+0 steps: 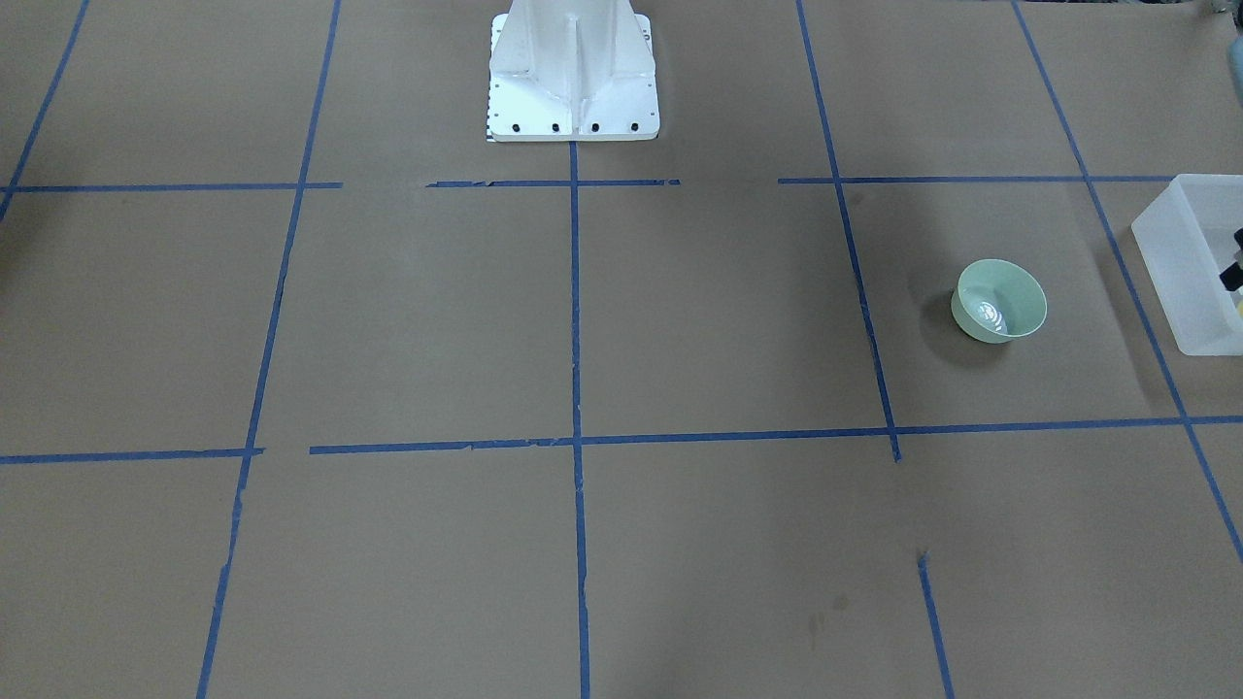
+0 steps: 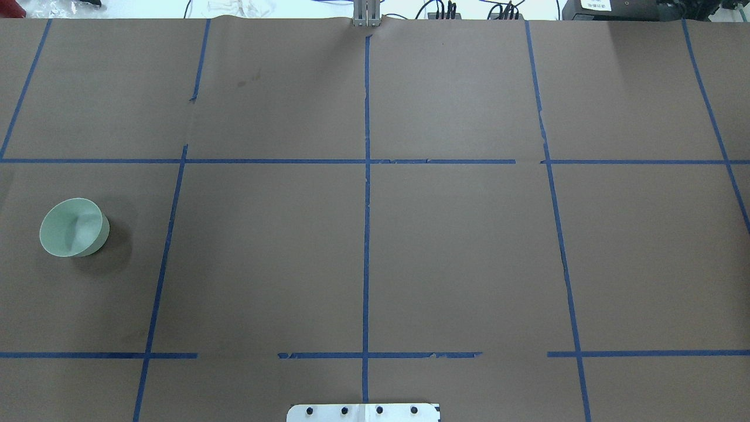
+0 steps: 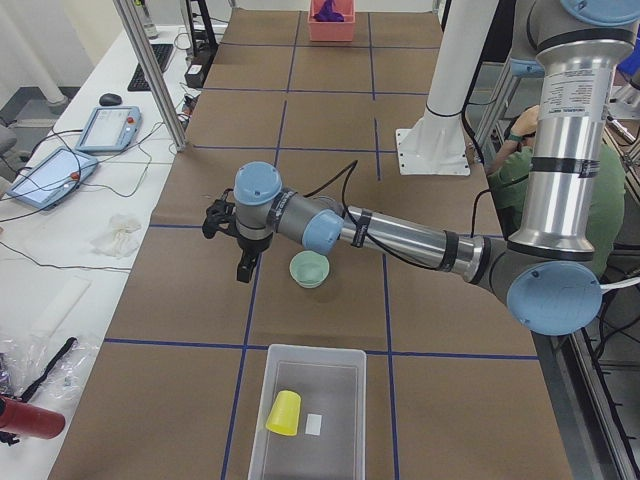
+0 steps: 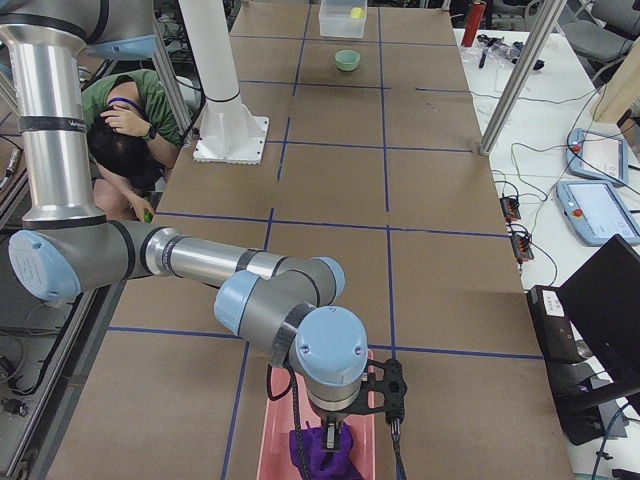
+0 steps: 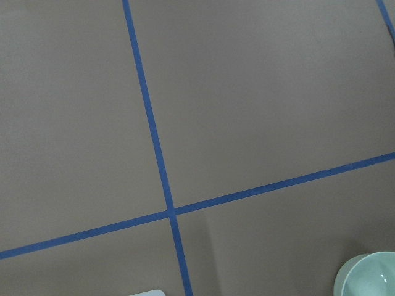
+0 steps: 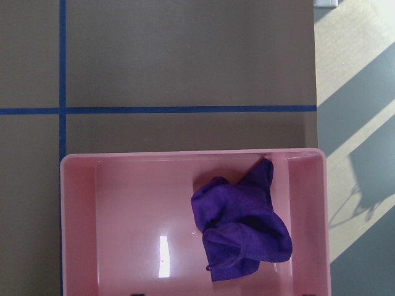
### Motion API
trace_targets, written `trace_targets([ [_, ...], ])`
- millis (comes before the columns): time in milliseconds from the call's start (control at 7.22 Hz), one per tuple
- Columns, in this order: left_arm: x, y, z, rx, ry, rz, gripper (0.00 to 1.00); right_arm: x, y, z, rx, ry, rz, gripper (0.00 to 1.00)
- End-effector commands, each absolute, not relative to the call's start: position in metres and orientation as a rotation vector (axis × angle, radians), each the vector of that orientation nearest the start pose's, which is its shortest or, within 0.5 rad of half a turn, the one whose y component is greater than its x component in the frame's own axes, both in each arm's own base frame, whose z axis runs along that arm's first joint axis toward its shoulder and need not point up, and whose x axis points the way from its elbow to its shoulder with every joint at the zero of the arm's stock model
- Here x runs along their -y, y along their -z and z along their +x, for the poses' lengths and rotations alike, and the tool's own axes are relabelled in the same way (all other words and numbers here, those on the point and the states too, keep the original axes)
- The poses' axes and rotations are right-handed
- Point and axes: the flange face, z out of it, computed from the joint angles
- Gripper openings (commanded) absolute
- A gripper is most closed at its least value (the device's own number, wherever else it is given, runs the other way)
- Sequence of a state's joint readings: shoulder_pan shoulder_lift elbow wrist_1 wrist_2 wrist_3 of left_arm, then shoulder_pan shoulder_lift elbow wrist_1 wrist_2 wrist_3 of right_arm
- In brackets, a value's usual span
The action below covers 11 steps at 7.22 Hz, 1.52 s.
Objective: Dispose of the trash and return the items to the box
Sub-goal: 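Reach the left gripper to the pale green bowl rim and close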
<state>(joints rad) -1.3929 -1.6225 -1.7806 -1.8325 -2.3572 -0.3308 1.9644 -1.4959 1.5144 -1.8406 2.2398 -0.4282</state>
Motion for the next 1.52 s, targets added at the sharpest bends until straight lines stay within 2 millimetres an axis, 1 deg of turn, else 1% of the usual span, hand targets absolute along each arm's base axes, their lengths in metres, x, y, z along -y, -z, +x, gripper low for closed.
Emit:
trace_targets([
  [0,0.504,-0.474,0.11,-0.91,0.001,0.283,1.0,0.441,-0.643,0.241,0.688,-0.074,0.075,1.0],
  [138,0.486,-0.489,0.137,-0.9,0.016,0.285,1.0,0.439,-0.626,0.24,0.68,-0.065,0.102,1.0],
  [277,0.456,-0.526,0.159,-0.899,0.04,0.292,1.0,0.434,-0.607,0.233,0.678,-0.05,0.134,1.0],
  [415,0.435,-0.557,0.165,-0.918,0.055,0.301,1.0,0.429,-0.591,0.219,0.681,-0.04,0.152,1.0],
  [554,0.42,-0.582,0.176,-0.912,0.05,0.282,1.0,0.43,-0.581,0.204,0.695,-0.09,0.132,1.0],
  [692,0.416,-0.591,0.183,-0.899,0.044,0.273,1.0,0.437,-0.571,0.183,0.744,-0.13,0.11,1.0],
  [831,0.415,-0.605,0.186,-0.883,0.044,0.251,1.0,0.445,-0.559,0.163,0.762,-0.123,0.104,1.0],
  [969,0.413,-0.612,0.189,-0.877,0.04,0.239,1.0,0.45,-0.549,0.145,0.764,-0.083,0.108,1.0],
  [1108,0.412,-0.614,0.192,-0.876,0.04,0.232,0.99,0.456,-0.548,0.128,0.769,-0.047,0.098,1.0],
  [1246,0.41,-0.618,0.201,-0.877,0.037,0.212,0.97,0.462,-0.545,0.113,0.772,-0.014,0.091,1.0],
  [1385,0.41,-0.624,0.209,-0.872,0.032,0.199,0.92,0.467,-0.544,0.097,0.771,0.021,0.08,1.0],
])
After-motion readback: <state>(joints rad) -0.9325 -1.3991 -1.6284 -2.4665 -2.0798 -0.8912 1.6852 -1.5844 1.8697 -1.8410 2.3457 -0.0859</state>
